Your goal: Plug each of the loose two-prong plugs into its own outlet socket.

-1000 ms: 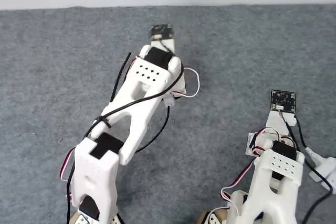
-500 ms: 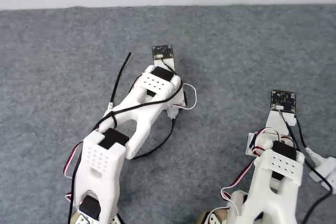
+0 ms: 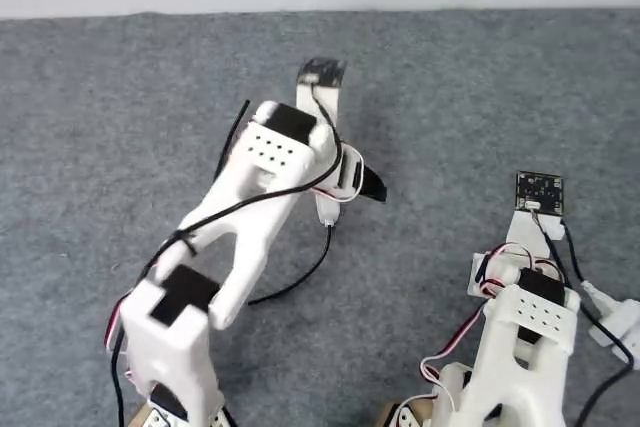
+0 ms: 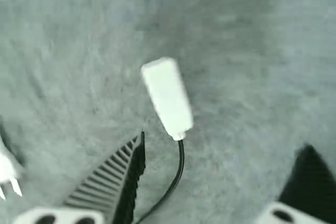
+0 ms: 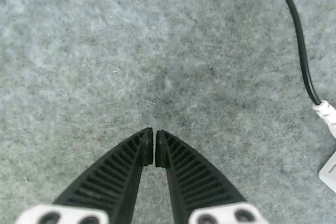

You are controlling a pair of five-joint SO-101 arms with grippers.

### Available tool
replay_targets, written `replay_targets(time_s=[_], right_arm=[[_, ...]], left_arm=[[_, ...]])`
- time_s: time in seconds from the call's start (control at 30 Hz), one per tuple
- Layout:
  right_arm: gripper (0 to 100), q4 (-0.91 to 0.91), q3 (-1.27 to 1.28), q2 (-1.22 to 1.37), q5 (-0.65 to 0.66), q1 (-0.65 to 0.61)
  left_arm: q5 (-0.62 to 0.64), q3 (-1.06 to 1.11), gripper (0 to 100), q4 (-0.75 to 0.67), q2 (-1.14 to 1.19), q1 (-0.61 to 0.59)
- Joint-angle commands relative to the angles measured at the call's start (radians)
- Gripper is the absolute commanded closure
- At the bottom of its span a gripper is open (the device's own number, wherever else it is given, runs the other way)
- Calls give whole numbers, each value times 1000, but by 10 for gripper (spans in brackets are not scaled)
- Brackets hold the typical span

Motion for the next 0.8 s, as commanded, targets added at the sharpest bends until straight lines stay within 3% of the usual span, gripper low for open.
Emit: replay_targets(time_s=[0.0, 0.1, 0.17, 0.33, 0.77], right_arm=[[987, -12, -5, -24, 12, -10], [987, -10, -5, -24, 12, -10], [987, -10, -5, -24, 12, -10], [987, -10, -5, -24, 12, -10], [987, -10, -5, -24, 35, -13]], left_arm=[[-186, -41, 764, 5, -69, 54], [-276, -44, 938, -52, 11, 81], [-324, -45, 983, -103, 81, 81], [-379, -59, 983, -173, 193, 72], [-382, -45, 983, -143, 290, -69]])
